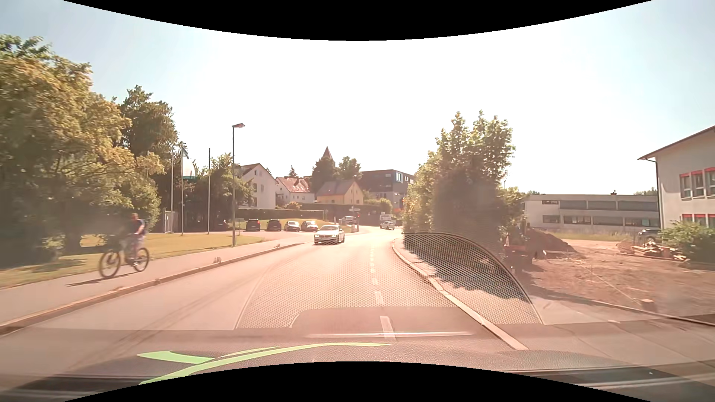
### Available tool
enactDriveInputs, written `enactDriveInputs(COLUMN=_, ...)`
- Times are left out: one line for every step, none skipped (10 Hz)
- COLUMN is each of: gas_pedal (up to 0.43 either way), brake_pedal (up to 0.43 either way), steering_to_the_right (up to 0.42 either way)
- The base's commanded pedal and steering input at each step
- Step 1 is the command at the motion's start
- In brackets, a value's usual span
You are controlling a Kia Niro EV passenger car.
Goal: Follow the waypoints while adhering to traffic rules and regulations
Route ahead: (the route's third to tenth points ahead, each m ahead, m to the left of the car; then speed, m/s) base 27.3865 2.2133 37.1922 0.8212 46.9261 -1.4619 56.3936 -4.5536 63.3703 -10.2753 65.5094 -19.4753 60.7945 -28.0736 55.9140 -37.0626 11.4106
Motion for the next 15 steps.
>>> enactDriveInputs(gas_pedal=0.0, brake_pedal=0.104, steering_to_the_right=0.0)
enactDriveInputs(gas_pedal=0.0, brake_pedal=0.104, steering_to_the_right=0.002)
enactDriveInputs(gas_pedal=0.0, brake_pedal=0.104, steering_to_the_right=0.004)
enactDriveInputs(gas_pedal=0.0, brake_pedal=0.104, steering_to_the_right=0.005)
enactDriveInputs(gas_pedal=0.0, brake_pedal=0.11, steering_to_the_right=0.007)
enactDriveInputs(gas_pedal=0.0, brake_pedal=0.11, steering_to_the_right=0.01)
enactDriveInputs(gas_pedal=0.0, brake_pedal=0.116, steering_to_the_right=0.013)
enactDriveInputs(gas_pedal=0.0, brake_pedal=0.116, steering_to_the_right=0.015)
enactDriveInputs(gas_pedal=0.0, brake_pedal=0.116, steering_to_the_right=0.017)
enactDriveInputs(gas_pedal=0.0, brake_pedal=0.116, steering_to_the_right=0.017)
enactDriveInputs(gas_pedal=0.0, brake_pedal=0.128, steering_to_the_right=0.017)
enactDriveInputs(gas_pedal=0.0, brake_pedal=0.14, steering_to_the_right=0.017)
enactDriveInputs(gas_pedal=0.0, brake_pedal=0.146, steering_to_the_right=0.017)
enactDriveInputs(gas_pedal=0.0, brake_pedal=0.152, steering_to_the_right=0.018)
enactDriveInputs(gas_pedal=0.0, brake_pedal=0.159, steering_to_the_right=0.018)
